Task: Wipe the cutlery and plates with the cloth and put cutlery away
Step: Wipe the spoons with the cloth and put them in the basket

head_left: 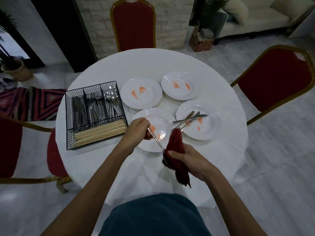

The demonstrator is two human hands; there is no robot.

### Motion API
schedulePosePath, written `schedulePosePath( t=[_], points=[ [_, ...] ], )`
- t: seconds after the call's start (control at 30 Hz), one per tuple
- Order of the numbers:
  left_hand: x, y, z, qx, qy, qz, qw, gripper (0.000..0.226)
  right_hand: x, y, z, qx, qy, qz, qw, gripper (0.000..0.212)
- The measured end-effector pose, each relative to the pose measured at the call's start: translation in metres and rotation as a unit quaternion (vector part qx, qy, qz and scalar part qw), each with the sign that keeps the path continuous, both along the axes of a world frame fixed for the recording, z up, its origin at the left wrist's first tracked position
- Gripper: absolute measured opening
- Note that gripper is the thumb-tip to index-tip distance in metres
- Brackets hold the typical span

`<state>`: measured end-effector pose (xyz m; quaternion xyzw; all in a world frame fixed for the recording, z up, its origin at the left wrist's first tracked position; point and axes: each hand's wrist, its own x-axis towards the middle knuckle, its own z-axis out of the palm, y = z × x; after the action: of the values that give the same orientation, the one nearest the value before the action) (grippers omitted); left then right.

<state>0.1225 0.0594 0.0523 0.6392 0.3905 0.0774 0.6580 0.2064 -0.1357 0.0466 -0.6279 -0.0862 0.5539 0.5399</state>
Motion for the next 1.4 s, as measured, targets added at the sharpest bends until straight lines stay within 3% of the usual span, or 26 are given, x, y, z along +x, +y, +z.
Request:
schedulePosePath(
  t=[0.07, 0.2, 0.33, 0.5, 0.67, 0.8, 1.03, 1.2, 1.4],
  points=[
    [0.006, -0.006, 0.002, 0.020, -0.006, -0.032, 0.999, 0.030, -0.010, 0.002, -0.001, 0.019, 0.041, 0.061, 0.997, 0.016],
    [0.010, -0.023, -0.001, 0.068, -0.007, -0.084, 0.994, 0.026, -0.025, 0.009, -0.001, 0.080, 0.124, 0.079, 0.986, 0.013],
    [0.012, -0.027, -0.002, 0.048, -0.045, -0.050, 0.997, 0.025, -0.031, 0.011, -0.002, 0.105, 0.151, 0.059, 0.981, 0.036],
    [0.008, -0.019, -0.005, 0.058, -0.072, -0.005, 0.996, 0.028, -0.035, 0.006, -0.002, 0.103, 0.184, 0.040, 0.977, 0.024],
    [0.005, -0.011, -0.002, 0.068, -0.076, 0.025, 0.994, 0.026, -0.029, 0.013, 0.003, 0.079, 0.199, -0.004, 0.977, 0.051],
    [0.002, -0.002, 0.000, 0.097, -0.079, 0.045, 0.991, 0.030, -0.024, 0.013, 0.007, 0.074, 0.206, -0.017, 0.976, 0.050],
    [0.002, -0.014, -0.002, 0.131, -0.071, 0.012, 0.989, 0.028, -0.023, 0.018, 0.001, 0.000, 0.038, 0.103, 0.994, 0.026],
    [-0.003, -0.008, 0.000, 0.110, -0.071, 0.012, 0.991, 0.027, -0.016, 0.010, -0.013, -0.020, -0.014, 0.022, 0.999, 0.040],
    [-0.031, 0.000, -0.016, 0.073, -0.020, -0.019, 0.997, 0.029, 0.005, 0.002, -0.011, -0.010, -0.091, -0.179, 0.979, 0.022]
  ],
)
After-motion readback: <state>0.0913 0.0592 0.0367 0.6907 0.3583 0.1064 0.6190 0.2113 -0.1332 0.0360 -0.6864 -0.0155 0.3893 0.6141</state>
